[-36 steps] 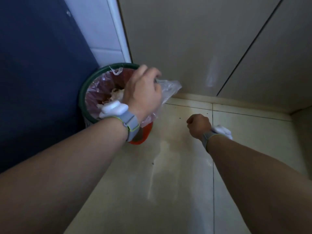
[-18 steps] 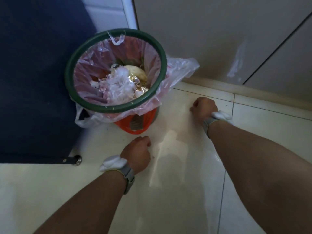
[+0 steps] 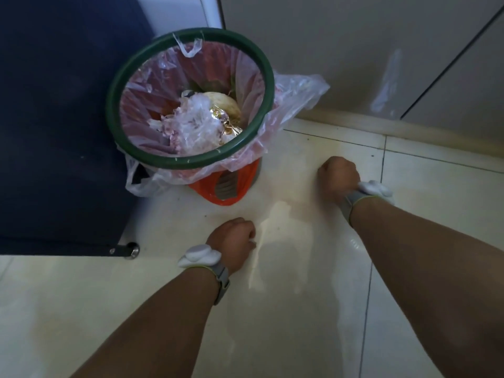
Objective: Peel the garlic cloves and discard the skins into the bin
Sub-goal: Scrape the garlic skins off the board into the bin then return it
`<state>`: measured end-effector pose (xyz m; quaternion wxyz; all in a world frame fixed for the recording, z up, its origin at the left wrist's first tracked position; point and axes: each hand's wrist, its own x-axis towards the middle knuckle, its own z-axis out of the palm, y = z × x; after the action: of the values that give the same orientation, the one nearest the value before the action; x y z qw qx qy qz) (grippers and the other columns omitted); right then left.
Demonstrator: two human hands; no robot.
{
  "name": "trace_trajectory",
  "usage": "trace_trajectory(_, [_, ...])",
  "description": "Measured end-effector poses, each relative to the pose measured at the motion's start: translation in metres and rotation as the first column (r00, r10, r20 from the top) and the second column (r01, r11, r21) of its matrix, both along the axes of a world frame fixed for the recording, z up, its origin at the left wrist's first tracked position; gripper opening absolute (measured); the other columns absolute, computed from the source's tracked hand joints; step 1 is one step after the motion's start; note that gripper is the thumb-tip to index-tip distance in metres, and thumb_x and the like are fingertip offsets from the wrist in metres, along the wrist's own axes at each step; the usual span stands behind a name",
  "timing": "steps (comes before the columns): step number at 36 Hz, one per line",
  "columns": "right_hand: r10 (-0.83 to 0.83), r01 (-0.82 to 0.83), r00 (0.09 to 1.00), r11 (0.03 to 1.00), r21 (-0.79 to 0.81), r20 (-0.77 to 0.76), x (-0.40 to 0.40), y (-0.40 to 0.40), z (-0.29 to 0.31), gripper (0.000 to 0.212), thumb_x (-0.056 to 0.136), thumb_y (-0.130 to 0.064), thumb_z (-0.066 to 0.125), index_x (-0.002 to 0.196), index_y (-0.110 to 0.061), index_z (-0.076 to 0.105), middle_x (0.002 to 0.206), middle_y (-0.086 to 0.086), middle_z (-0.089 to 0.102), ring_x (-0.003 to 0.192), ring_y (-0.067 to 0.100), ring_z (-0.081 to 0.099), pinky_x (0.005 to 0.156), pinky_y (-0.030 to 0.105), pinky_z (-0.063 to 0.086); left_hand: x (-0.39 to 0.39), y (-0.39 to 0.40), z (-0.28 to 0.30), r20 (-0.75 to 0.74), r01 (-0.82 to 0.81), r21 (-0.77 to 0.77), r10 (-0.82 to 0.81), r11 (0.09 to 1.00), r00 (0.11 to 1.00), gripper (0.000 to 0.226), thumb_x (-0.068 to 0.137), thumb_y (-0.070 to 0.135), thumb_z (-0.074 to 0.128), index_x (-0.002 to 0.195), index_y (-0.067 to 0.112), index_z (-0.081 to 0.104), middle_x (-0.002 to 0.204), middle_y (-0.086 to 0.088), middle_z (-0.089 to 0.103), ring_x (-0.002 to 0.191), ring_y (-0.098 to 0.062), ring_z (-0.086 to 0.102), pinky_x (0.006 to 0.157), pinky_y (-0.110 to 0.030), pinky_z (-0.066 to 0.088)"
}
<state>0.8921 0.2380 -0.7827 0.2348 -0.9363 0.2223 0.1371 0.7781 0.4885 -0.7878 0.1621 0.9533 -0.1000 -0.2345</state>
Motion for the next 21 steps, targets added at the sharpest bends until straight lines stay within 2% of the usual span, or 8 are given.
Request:
trace_trajectory(5, [-0.167, 0.102, 0.957, 0.96, 0.262, 0.239, -0.007, -0.01, 0.032, 0.017, 0.096, -0.02, 0.056, 0.098, -0.007, 0.068, 0.097, 0.01, 0.068, 0.097, 0.033, 0.064, 0.076, 0.032, 0.046, 0.004, -0.002, -0.002, -0.087, 0.095, 0.049, -0.09, 0.994, 0.992, 0.014, 0.091, 0.015, 0.06, 0.103, 0.01, 0.067, 0.113, -0.009, 0.06, 0.106, -0.027, 0.057, 0.078, -0.026, 0.035])
trace_trajectory(7, [-0.229, 0.108, 0.903, 0.94, 0.325, 0.364, 0.001, -0.004, 0.062, 0.009, 0.09, -0.02, 0.059, 0.087, -0.014, 0.065, 0.086, 0.004, 0.066, 0.088, 0.028, 0.064, 0.075, 0.034, 0.051, 0.004, -0.002, -0.007, -0.145, 0.113, 0.067, -0.103, 0.991, 0.984, 0.024, 0.093, 0.011, 0.054, 0.112, 0.006, 0.067, 0.122, -0.013, 0.059, 0.115, -0.031, 0.056, 0.086, -0.03, 0.037])
trace_trajectory(9, [-0.226, 0.052, 0.838, 0.939, 0.339, 0.497, 0.012, 0.01, 0.101, 0.008, 0.088, -0.017, 0.062, 0.081, -0.017, 0.06, 0.079, 0.002, 0.062, 0.079, 0.022, 0.059, 0.075, 0.037, 0.051, 0.004, -0.008, 0.0, -0.171, 0.136, 0.114, -0.116, 0.984, 0.979, 0.029, 0.094, 0.007, 0.05, 0.119, 0.006, 0.064, 0.125, -0.019, 0.057, 0.118, -0.037, 0.055, 0.092, -0.04, 0.042])
trace_trajectory(12, [-0.128, -0.125, 0.727, 0.941, 0.314, 0.675, 0.022, 0.046, 0.155, 0.007, 0.085, -0.016, 0.063, 0.079, -0.016, 0.06, 0.073, -0.001, 0.059, 0.07, 0.017, 0.054, 0.069, 0.033, 0.045, -0.006, -0.021, 0.029, -0.141, 0.175, 0.207, -0.148, 0.963, 0.979, 0.019, 0.091, 0.006, 0.052, 0.106, 0.013, 0.06, 0.111, -0.011, 0.061, 0.102, -0.031, 0.062, 0.079, -0.037, 0.049])
trace_trajectory(14, [-0.045, -0.241, 0.653, 0.934, 0.264, 0.756, 0.025, 0.079, 0.193, 0.007, 0.083, -0.016, 0.064, 0.077, -0.016, 0.06, 0.07, -0.005, 0.058, 0.068, 0.014, 0.053, 0.067, 0.027, 0.04, -0.015, -0.02, 0.053, -0.123, 0.15, 0.147, -0.132, 0.978, 0.984, 0.014, 0.094, 0.009, 0.049, 0.105, 0.012, 0.057, 0.111, -0.01, 0.061, 0.101, -0.029, 0.061, 0.077, -0.031, 0.045])
trace_trajectory(16, [0.052, -0.334, 0.61, 0.922, 0.197, 0.791, 0.023, 0.11, 0.223, 0.008, 0.082, -0.015, 0.065, 0.077, -0.017, 0.06, 0.07, -0.007, 0.058, 0.067, 0.014, 0.053, 0.068, 0.026, 0.039, -0.024, -0.012, 0.084, -0.107, 0.146, 0.012, -0.143, 0.989, 0.984, 0.011, 0.097, 0.015, 0.047, 0.1, 0.011, 0.057, 0.105, -0.009, 0.062, 0.097, -0.029, 0.061, 0.073, -0.028, 0.037])
trace_trajectory(19, [0.215, -0.415, 0.71, 0.897, 0.153, 0.671, 0.028, 0.143, 0.234, 0.008, 0.084, -0.018, 0.063, 0.076, -0.019, 0.059, 0.075, 0.001, 0.067, 0.077, 0.027, 0.064, 0.073, 0.034, 0.048, -0.032, 0.005, 0.16, 0.069, 0.257, -0.224, -0.247, 0.94, 0.966, 0.013, 0.095, 0.018, 0.05, 0.082, 0.017, 0.05, 0.078, -0.002, 0.057, 0.072, -0.024, 0.054, 0.064, -0.037, 0.043])
trace_trajectory(21, [0.32, -0.436, 0.772, 0.896, 0.09, 0.549, 0.032, 0.154, 0.238, 0.009, 0.084, -0.022, 0.061, 0.078, -0.024, 0.054, 0.085, 0.009, 0.071, 0.088, 0.036, 0.066, 0.076, 0.039, 0.051, -0.023, 0.02, 0.217, 0.308, 0.334, -0.331, -0.234, 0.882, 0.922, 0.013, 0.092, 0.016, 0.054, 0.079, 0.018, 0.052, 0.074, 0.001, 0.054, 0.066, -0.019, 0.049, 0.061, -0.035, 0.043])
